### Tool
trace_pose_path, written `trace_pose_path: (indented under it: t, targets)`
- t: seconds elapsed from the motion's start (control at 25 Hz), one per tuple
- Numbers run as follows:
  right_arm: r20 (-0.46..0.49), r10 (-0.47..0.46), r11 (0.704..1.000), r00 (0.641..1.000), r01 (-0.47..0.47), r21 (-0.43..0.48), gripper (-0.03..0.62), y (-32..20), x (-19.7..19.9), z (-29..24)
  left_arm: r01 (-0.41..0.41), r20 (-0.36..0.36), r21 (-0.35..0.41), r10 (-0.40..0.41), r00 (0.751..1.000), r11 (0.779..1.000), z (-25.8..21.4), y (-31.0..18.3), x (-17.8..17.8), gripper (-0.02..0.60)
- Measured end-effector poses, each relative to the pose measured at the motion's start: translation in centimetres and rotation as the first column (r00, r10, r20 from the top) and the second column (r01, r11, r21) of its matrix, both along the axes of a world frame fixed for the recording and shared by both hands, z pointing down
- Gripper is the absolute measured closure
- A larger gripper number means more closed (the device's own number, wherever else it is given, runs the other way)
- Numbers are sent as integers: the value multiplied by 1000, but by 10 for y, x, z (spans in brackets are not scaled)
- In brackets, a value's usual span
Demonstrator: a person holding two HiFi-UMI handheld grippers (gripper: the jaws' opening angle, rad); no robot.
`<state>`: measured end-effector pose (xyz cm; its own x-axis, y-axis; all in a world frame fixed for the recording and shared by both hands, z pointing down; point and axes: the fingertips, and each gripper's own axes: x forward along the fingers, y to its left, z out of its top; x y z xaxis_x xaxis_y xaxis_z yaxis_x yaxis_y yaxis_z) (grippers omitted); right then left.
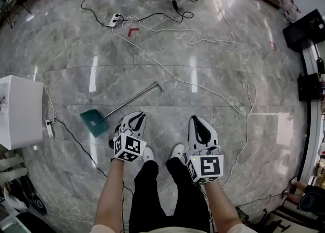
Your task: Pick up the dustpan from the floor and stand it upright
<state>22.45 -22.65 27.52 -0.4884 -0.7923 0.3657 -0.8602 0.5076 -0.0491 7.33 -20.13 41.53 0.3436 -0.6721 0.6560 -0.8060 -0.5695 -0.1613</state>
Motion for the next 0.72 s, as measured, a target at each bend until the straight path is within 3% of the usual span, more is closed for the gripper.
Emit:
trace_pose_path:
  t: [0.16,0.44,0.6,0.72]
  targets:
    - [20,-1,1000,1000,1,9,576,-29,-7,88,-42,89,-107,52,995,993,125,-37,-6,511]
    - [-3,-26,999,1000,26,35,576,-60,-31,262,-94,199,-231,142,970,968,350,-91,-31,509]
    - [-16,-33,999,999,33,2,577,-83,-43,376,-105,221,-311,180,959,945,468,-124,-38,509]
    - [-7,-23,999,1000,23,48,576,-104,-52,447,-104,234,-335,190,954,937,544,-147,-43,509]
